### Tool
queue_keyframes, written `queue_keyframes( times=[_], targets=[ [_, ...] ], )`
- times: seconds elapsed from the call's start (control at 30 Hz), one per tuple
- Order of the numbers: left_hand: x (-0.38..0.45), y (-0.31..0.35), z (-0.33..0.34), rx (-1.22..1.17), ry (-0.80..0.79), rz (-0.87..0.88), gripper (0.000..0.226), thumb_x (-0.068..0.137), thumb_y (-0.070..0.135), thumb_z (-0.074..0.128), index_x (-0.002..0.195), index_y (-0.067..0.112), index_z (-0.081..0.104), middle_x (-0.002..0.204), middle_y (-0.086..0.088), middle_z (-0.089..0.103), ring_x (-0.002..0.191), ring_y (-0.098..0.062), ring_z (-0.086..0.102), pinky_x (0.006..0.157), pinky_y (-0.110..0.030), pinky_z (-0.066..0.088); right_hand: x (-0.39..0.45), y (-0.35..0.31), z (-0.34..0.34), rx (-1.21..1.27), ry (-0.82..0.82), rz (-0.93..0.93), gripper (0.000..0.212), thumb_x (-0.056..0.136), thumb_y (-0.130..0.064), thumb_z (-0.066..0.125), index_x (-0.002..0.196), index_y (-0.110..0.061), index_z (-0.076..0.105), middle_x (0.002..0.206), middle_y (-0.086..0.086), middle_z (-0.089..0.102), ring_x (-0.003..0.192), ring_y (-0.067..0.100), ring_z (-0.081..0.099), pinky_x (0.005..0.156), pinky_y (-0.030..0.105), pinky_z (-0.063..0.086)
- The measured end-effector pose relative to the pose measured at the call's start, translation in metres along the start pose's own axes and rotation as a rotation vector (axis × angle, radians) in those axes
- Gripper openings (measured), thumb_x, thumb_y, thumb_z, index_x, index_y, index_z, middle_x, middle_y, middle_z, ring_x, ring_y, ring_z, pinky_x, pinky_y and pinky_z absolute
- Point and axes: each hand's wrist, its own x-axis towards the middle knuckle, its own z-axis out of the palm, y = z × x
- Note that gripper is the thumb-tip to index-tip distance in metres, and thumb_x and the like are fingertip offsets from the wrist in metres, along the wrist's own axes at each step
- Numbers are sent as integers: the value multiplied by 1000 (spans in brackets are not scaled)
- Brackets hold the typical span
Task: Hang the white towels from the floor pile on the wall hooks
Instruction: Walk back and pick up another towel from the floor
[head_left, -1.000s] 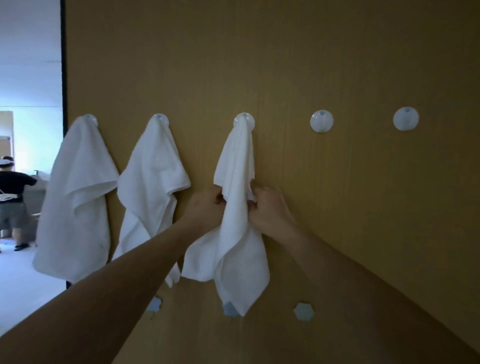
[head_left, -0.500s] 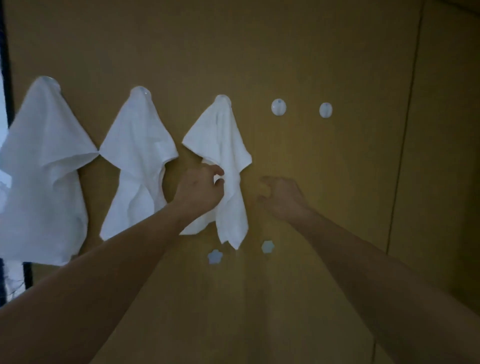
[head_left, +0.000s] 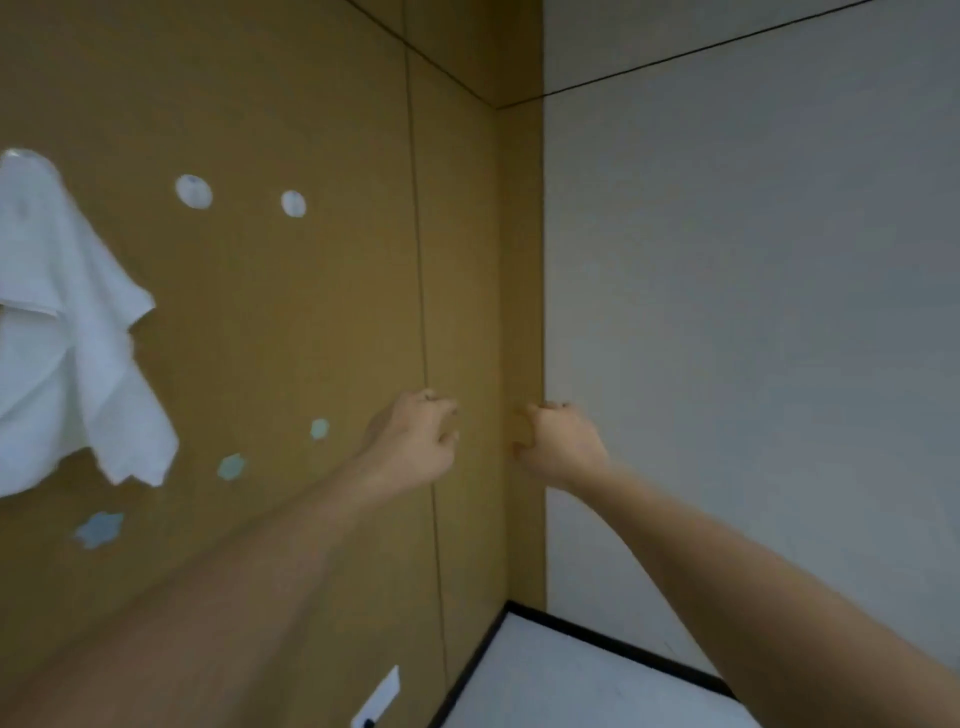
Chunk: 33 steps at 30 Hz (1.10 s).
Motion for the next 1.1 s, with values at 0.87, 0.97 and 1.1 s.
queue_keyframes(
  times=[0.87,0.97,1.1],
  targets=[
    [-252,840,215,-545,-724,999,51,89,42,54,138,28,45,140,1,46,128,-23,42,102,-41,42,-691,507,-187,-162,-55,1309,58,92,-45,56,143,-23,42,135,7,53,125,28,45,98,43,44],
    [-286,907,227,-566,-789,1120,51,91,42,52,139,28,43,142,1,44,129,-22,41,103,-40,41,-753,528,-198,-139,-37,1451,58,92,-43,55,144,-23,42,135,7,53,125,28,44,99,41,43],
    [-324,995,247,-586,-845,1251,50,92,41,52,140,28,42,143,0,43,128,-22,42,103,-39,41,-823,562,-212,-135,-11,1627,57,92,-43,54,143,-21,43,134,7,53,126,29,44,99,41,43]
  ],
)
